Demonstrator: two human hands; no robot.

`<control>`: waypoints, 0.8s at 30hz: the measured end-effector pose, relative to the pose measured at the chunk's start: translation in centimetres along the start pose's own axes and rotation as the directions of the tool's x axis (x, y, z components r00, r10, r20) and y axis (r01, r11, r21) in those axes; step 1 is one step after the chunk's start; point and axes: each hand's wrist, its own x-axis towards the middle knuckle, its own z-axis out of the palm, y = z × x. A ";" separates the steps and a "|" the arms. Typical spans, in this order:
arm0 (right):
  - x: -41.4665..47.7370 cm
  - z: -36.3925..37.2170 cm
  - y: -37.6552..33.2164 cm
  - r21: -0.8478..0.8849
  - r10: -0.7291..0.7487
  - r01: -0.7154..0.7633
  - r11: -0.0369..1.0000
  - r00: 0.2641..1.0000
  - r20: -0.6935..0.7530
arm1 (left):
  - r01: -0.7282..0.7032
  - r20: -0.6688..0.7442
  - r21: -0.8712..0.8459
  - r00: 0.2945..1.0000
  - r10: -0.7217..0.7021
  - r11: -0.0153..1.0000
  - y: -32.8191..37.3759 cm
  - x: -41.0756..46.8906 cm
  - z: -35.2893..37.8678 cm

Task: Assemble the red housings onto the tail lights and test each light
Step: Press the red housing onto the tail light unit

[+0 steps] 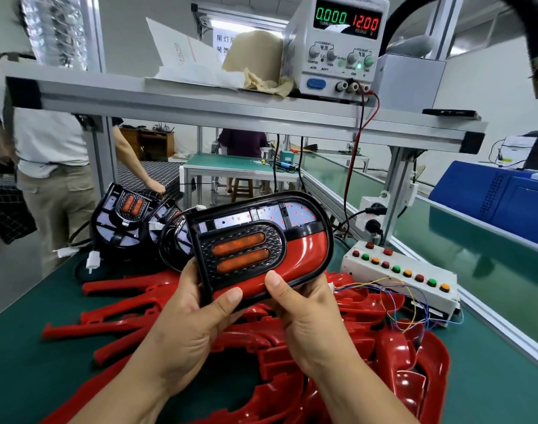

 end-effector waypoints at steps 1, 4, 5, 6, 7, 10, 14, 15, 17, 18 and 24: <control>0.0 0.0 0.0 0.022 0.014 -0.014 1.000 1.000 0.015 | 0.012 -0.001 -0.009 1.000 -0.012 1.000 0.1 0.1 0.0; 0.2 -0.2 -0.6 0.121 0.075 -0.086 0.989 0.993 0.093 | 0.064 -0.001 -0.043 0.998 -0.064 0.997 0.5 0.3 -0.7; 0.4 -0.4 -1.0 0.146 0.091 -0.105 0.984 0.991 0.095 | 0.080 -0.017 -0.079 0.997 -0.081 0.994 0.7 0.4 -1.1; 0.6 -0.7 -1.4 0.156 0.102 -0.113 0.981 0.992 0.078 | 0.103 -0.028 -0.125 0.994 -0.108 0.987 0.9 0.5 -1.7; 0.9 -1.0 -1.7 0.151 0.103 -0.109 0.983 0.993 0.049 | 0.135 -0.021 -0.172 0.990 -0.140 0.976 1.2 0.5 -2.1; 1.4 -1.9 -2.2 0.113 0.090 -0.089 0.990 0.996 -0.009 | 0.186 0.085 -0.227 0.982 -0.171 0.956 1.9 0.4 -2.8; 1.5 -2.1 -1.9 0.125 0.073 -0.069 0.990 0.997 -0.027 | 0.158 0.070 -0.164 0.986 -0.148 0.974 2.0 0.5 -2.3; 1.6 -2.2 -1.9 0.125 0.066 -0.062 0.990 0.997 -0.026 | 0.154 0.076 -0.153 0.987 -0.144 0.976 1.9 0.5 -2.1; 1.7 -2.2 -1.9 0.130 0.058 -0.053 0.990 0.998 -0.031 | 0.164 0.105 -0.095 0.983 -0.154 0.982 1.9 0.5 -2.0; 1.7 -2.2 -1.9 0.139 0.056 -0.049 0.989 0.997 -0.045 | 0.172 0.108 -0.036 0.980 -0.167 0.985 2.2 0.6 -2.4; 2.2 -2.6 -2.5 0.203 0.021 0.012 0.979 0.987 -0.158 | 0.271 -0.605 0.562 0.779 0.165 0.782 5.7 0.6 -10.7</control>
